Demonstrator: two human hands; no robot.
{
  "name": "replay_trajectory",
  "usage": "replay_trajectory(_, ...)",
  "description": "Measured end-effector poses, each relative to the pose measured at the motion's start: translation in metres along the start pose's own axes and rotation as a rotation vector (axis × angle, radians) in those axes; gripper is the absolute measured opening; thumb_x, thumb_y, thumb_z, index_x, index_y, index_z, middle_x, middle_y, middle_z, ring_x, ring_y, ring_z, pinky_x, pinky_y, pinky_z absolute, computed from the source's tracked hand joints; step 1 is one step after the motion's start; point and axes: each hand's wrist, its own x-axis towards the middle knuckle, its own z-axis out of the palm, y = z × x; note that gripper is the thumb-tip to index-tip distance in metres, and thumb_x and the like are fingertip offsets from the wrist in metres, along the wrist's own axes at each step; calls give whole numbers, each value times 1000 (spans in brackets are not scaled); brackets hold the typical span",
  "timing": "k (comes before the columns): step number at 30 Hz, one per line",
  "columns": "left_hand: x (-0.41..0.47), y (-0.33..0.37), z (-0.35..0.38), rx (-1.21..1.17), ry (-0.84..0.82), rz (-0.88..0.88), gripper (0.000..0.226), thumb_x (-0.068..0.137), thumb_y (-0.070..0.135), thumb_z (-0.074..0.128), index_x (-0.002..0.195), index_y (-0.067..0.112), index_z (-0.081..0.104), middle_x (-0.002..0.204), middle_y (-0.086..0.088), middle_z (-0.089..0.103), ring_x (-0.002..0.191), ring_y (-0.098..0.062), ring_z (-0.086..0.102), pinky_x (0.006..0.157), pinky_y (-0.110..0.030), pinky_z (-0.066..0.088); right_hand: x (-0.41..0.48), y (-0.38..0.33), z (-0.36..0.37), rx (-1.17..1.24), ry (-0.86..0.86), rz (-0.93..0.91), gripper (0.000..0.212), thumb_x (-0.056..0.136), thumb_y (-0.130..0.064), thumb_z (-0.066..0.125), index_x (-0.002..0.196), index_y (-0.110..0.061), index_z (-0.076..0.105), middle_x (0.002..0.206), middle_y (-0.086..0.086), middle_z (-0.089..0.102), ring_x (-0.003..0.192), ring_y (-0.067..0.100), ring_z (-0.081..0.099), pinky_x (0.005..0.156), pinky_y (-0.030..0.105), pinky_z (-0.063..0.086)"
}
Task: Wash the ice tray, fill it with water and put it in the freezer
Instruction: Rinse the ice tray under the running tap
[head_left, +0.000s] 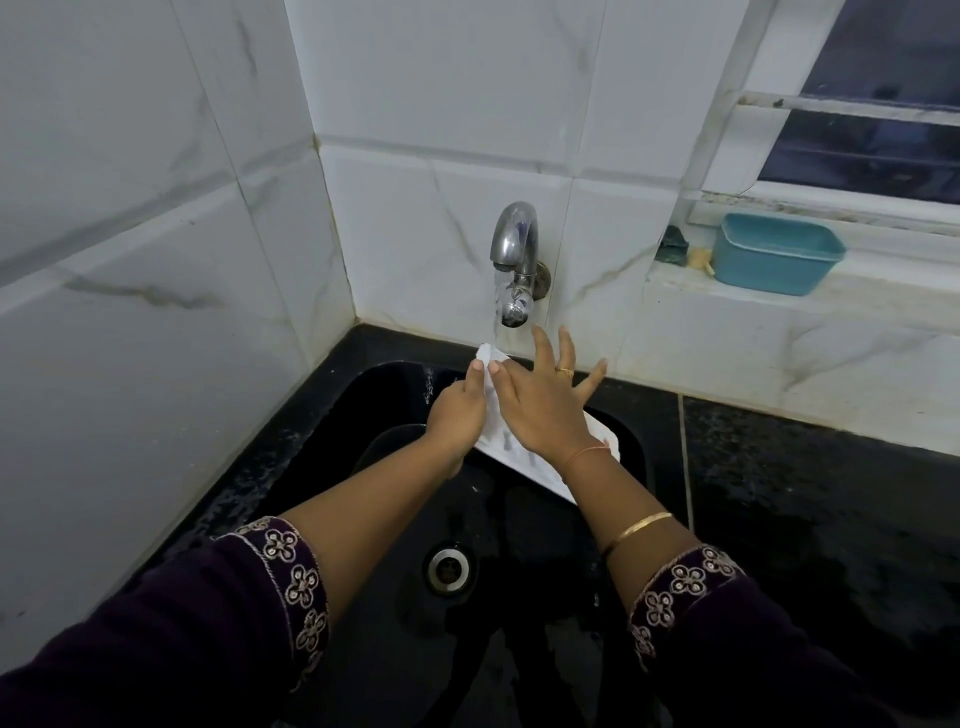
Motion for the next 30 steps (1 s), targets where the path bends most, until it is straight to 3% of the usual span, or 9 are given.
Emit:
replay_trajectory(4, 5, 1, -8, -49, -15, 13, 60, 100, 51, 20, 129, 12, 55, 131, -8, 56, 118, -21, 51, 88, -27, 35, 2, -8, -7, 513, -184, 263, 39, 97, -49, 29, 119, -36, 60, 159, -5, 7, 146, 17, -12, 112, 58, -14)
replay_trajectory(6, 5, -1, -9, -43, -37, 13, 62, 98, 56, 21, 122, 13, 59, 122, -6, 60, 104, -18, 55, 83, -28, 39, 4, -4, -8, 634, -211, 288, 36, 96, -50, 30, 101, -41, 65, 158, -7, 14, 146, 18, -9, 114, 57, -10)
replay_trajectory(8, 2, -4, -6, -23, -61, 9, 62, 98, 57, 21, 112, 13, 62, 107, -3, 60, 88, -12, 54, 75, -26, 42, 7, 0, -7, 523, -178, 284, 43, 97, -50, 27, 86, -38, 67, 157, -7, 16, 146, 18, -8, 111, 58, -15)
replay_trajectory(10, 0, -7, -1, -11, -74, 11, 64, 98, 56, 21, 118, 10, 62, 103, -1, 58, 85, -10, 51, 70, -24, 40, 7, -1, -3, 314, -118, 225, 49, 98, -50, 22, 96, -34, 69, 158, -6, 12, 146, 18, -11, 108, 59, -21)
replay_trajectory(12, 0, -7, 0, -4, -70, 19, 65, 98, 55, 20, 124, 11, 59, 115, -5, 60, 91, -10, 51, 75, -26, 38, 1, -4, -1, 212, -64, 122, 49, 99, -49, 22, 106, -32, 68, 159, -6, 9, 146, 17, -14, 107, 59, -23)
replay_trajectory(17, 3, 4, -11, 21, -36, 26, 62, 100, 52, 19, 131, 10, 53, 133, -10, 55, 118, -22, 51, 87, -27, 34, 1, -1, 0, 373, -176, 176, 45, 97, -55, 21, 125, -43, 54, 159, -7, 7, 145, 16, -15, 109, 59, -20)
replay_trajectory(21, -1, 2, -7, 40, -56, 41, 61, 100, 51, 18, 131, 11, 53, 133, -10, 55, 121, -23, 51, 87, -28, 36, 3, -3, 1, 192, -67, 88, 48, 98, -52, 19, 116, -39, 62, 159, -4, 5, 145, 18, -17, 106, 59, -23)
replay_trajectory(26, 5, 3, -14, -22, 1, 48, 58, 101, 48, 21, 129, 10, 55, 132, -9, 55, 118, -22, 52, 89, -27, 36, 1, -3, 2, 359, -214, 165, 50, 95, -60, 16, 130, -46, 48, 160, -6, 3, 145, 18, -17, 108, 60, -21)
replay_trajectory(30, 0, -3, -9, -14, -12, 26, 57, 101, 49, 24, 128, 10, 56, 131, -10, 57, 116, -22, 53, 87, -28, 38, 0, -2, 1, 138, -71, 93, 49, 98, -53, 16, 119, -43, 59, 159, -2, 5, 145, 22, -17, 105, 63, -22)
